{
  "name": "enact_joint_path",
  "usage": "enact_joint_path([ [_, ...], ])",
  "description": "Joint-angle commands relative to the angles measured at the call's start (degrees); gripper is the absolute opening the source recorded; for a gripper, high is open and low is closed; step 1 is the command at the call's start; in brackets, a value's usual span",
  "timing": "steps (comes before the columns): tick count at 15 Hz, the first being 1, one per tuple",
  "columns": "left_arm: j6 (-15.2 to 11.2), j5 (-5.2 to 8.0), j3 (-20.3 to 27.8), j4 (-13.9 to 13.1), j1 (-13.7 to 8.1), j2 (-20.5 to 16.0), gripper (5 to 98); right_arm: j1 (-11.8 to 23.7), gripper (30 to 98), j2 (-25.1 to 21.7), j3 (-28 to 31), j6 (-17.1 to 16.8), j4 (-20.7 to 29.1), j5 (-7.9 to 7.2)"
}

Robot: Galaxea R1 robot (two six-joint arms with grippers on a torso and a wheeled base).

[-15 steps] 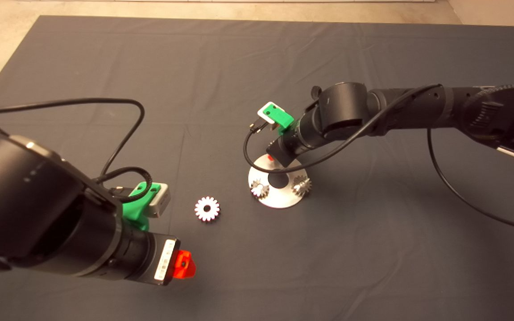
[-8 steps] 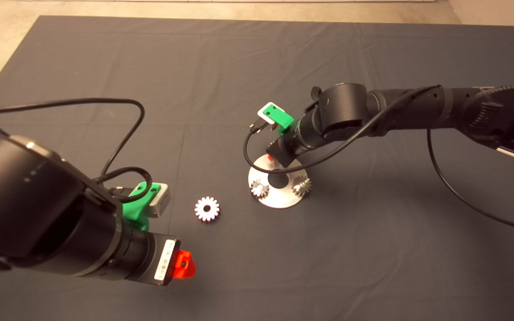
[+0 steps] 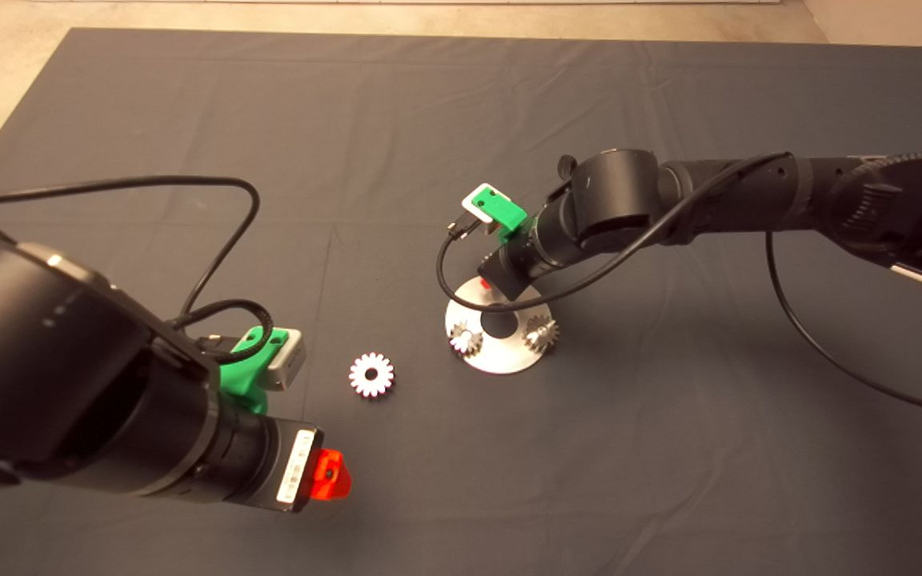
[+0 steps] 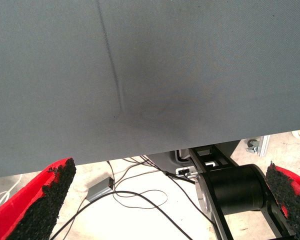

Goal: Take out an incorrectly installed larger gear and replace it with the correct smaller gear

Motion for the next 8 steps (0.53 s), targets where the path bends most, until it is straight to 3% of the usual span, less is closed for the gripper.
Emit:
enact_joint_path([
  [1,-0.41,7.55,1.09,-1.02,-1.14,0.14,98.2,1.13,41.4,0.27,0.52,0.03,-1.14,0.14],
  [8,-0.41,7.55,1.09,-1.02,-1.14,0.14,98.2,1.13,46.8,-0.28,0.78,-0.04,-1.06,-0.04],
])
